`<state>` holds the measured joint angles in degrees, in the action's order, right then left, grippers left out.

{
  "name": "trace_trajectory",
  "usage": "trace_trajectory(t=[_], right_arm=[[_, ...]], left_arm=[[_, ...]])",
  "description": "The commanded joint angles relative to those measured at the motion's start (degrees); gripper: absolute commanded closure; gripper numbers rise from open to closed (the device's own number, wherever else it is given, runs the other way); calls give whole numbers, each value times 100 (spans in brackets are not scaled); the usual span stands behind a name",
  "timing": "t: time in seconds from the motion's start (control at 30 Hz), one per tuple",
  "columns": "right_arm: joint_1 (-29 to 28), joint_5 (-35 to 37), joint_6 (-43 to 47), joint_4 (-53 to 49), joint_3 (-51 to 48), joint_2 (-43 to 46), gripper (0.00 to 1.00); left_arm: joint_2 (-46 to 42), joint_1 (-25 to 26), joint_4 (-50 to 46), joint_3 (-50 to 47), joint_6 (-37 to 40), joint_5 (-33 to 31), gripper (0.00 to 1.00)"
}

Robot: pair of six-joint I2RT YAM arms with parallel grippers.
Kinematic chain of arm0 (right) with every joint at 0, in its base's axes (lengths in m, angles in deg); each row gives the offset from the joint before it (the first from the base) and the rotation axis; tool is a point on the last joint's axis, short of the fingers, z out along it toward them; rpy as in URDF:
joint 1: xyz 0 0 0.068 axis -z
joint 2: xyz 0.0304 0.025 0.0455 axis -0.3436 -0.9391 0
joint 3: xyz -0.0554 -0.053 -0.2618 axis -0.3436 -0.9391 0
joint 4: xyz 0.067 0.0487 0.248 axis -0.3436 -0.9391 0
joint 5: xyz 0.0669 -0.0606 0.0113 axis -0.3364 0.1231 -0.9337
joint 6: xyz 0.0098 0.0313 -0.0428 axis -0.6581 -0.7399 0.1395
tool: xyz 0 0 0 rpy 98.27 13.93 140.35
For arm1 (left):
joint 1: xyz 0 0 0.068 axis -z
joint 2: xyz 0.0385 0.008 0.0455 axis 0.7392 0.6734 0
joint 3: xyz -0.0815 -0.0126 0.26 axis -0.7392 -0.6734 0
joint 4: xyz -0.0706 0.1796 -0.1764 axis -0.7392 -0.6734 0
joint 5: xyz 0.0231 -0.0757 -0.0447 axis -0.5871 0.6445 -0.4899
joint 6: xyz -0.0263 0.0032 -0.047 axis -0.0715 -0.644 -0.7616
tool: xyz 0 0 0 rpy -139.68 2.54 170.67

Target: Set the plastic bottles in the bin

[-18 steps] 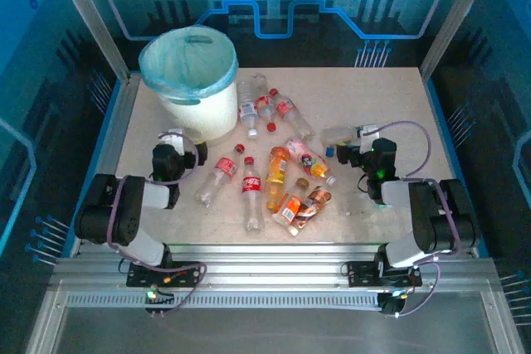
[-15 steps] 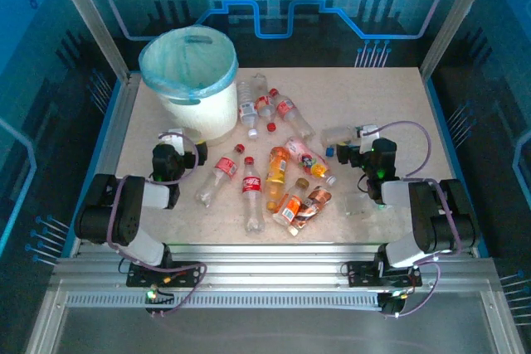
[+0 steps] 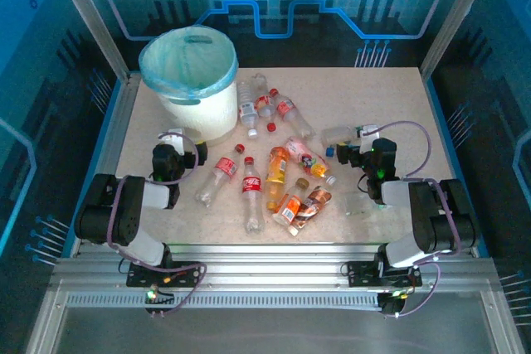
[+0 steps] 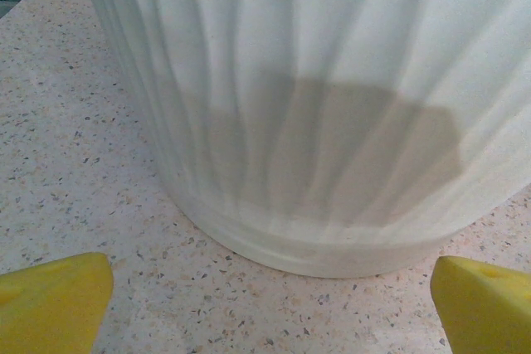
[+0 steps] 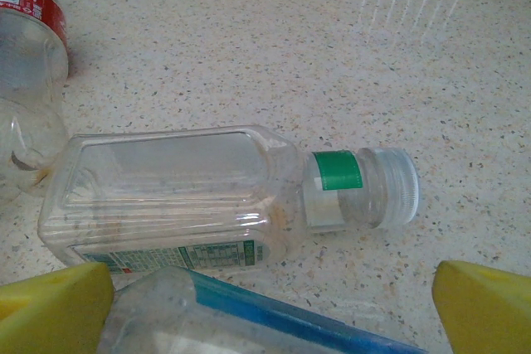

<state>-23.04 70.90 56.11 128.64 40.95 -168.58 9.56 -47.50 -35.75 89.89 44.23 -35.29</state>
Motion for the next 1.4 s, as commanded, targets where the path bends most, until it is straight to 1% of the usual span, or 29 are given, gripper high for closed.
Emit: trace_trajectory(t=[0.0, 0.43, 0.53, 0.6, 0.67, 0.73, 0.8, 0.9, 1.0, 1.1, 1.17, 1.2, 1.3, 1.37], right_arm=[[-16, -62, 46, 85, 101, -27, 0], [-19, -65, 52, 115, 82, -18, 0], [-11, 223, -87, -62, 138, 99, 0], [6, 224, -106, -190, 140, 274, 0], [-2, 155, -54, -378, 143, 508, 0], [-17, 237, -99, -869, 247, 820, 1], [-39, 378, -205, -1363, 383, 1141, 2], [-76, 322, -356, -2218, 654, 1711, 3], [-182, 286, -566, -3402, 1093, 2258, 4], [-501, 272, -794, -4406, 1540, 2677, 6], [-910, 254, -1007, -4940, 1776, 2910, 9], [-1123, 237, -1141, -5134, 1843, 2999, 10], [-2001, 188, -1715, -5660, 2047, 3248, 14], [-2758, 295, -2065, -5854, 2110, 3354, 18]], left_arm=[[-59, 19, 32, 130, 95, 94, 1], [-59, 18, 29, 120, 95, 103, 1], [-112, 18, 201, 10, 86, 39, 1], [-309, 12, 420, -183, 86, 39, 1], [-670, 19, 341, -318, 85, 57, 1], [-1101, 18, 66, -371, 78, 48, 1], [-1535, 23, -268, -391, 66, -59, 1], [-2239, 33, -999, -361, -85, -208, 1], [-3061, 48, -2049, -210, -494, -284, 2], [-3925, 196, -3328, 93, -1013, -351, 8], [-4466, 473, -4282, 402, -1477, -438, 12], [-4659, 682, -4599, 530, -1504, -423, 14], [-5133, 1559, -5486, 1021, -1498, -885, 15], [-5252, 2012, -6131, 1394, -1575, -975, 18]])
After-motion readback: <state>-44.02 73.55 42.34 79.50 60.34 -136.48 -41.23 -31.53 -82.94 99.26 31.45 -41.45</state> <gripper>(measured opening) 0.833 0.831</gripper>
